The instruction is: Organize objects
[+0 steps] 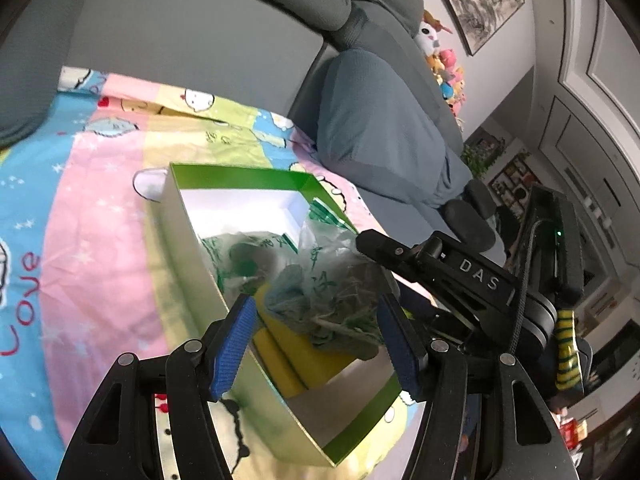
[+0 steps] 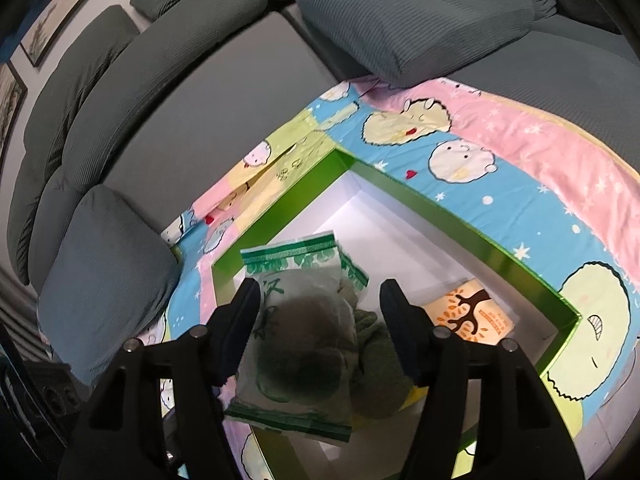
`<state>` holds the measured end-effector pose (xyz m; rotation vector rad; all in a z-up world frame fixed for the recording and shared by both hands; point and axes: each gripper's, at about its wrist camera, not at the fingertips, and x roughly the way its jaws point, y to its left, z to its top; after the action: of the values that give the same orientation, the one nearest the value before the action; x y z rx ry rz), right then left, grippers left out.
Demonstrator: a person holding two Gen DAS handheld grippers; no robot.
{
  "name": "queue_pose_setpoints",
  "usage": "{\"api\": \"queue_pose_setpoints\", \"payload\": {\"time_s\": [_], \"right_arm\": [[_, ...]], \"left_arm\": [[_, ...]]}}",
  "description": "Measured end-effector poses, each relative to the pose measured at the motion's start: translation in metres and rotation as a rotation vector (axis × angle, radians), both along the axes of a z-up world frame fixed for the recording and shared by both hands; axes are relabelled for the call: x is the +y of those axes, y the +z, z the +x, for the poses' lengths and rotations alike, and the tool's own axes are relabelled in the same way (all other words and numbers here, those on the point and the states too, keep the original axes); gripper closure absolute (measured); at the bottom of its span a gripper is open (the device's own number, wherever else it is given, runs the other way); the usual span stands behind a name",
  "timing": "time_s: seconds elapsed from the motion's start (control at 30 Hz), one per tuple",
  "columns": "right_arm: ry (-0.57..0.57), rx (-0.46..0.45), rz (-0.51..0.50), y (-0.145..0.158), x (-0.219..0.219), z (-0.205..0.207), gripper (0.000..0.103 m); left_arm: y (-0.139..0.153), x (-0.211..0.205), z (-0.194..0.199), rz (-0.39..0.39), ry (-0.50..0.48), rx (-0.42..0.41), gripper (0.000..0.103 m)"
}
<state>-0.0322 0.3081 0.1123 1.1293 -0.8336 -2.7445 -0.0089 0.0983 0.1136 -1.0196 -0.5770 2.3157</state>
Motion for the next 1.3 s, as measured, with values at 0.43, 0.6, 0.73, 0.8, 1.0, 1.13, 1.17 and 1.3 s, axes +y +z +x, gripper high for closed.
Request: {"api": "queue_pose_setpoints", "payload": {"time_s": [0.43,0.6,0.73,0.8,1.0,1.13,1.17,1.3], "right_arm": [[-0.039,0.074,0.015,0.021,0.0,0.017,0.039],[-0.012,0.091,0.03,0.034,-0.006,0.025,0.032],[0.013,0.118,0.067,0.047,-0.012,0.034,0.026],[0.019,0.112,0.088,0.052,-0.015,0.039,0.023],[-0.007,0.103,0.214,0.064,-0.024,0.052,0.007],[-0.035,0.106,0.271,0.069,-0.026,0.061,0.004],[-0.043,0.109,0.284,0.07,-0.027,0.062,0.003],[-0.031,0.117,0.312,0.072,-0.03,0.065,0.003]], "left_arm": [[0.019,-0.008,0.019,-0.105,-0.008,0.086,0.018],[0.025,-0.016,0.023,-0.113,0.015,0.101,0.018],[0.027,-0.024,0.025,-0.107,0.021,0.096,0.018],[0.03,-0.027,0.028,-0.108,0.024,0.108,0.018],[0.034,-0.032,0.035,-0.134,0.022,0.132,0.009],[0.033,-0.035,0.036,-0.119,0.01,0.13,0.009],[0.033,-0.037,0.035,-0.117,0.012,0.129,0.009],[0.032,-0.04,0.034,-0.105,0.008,0.118,0.009]]}}
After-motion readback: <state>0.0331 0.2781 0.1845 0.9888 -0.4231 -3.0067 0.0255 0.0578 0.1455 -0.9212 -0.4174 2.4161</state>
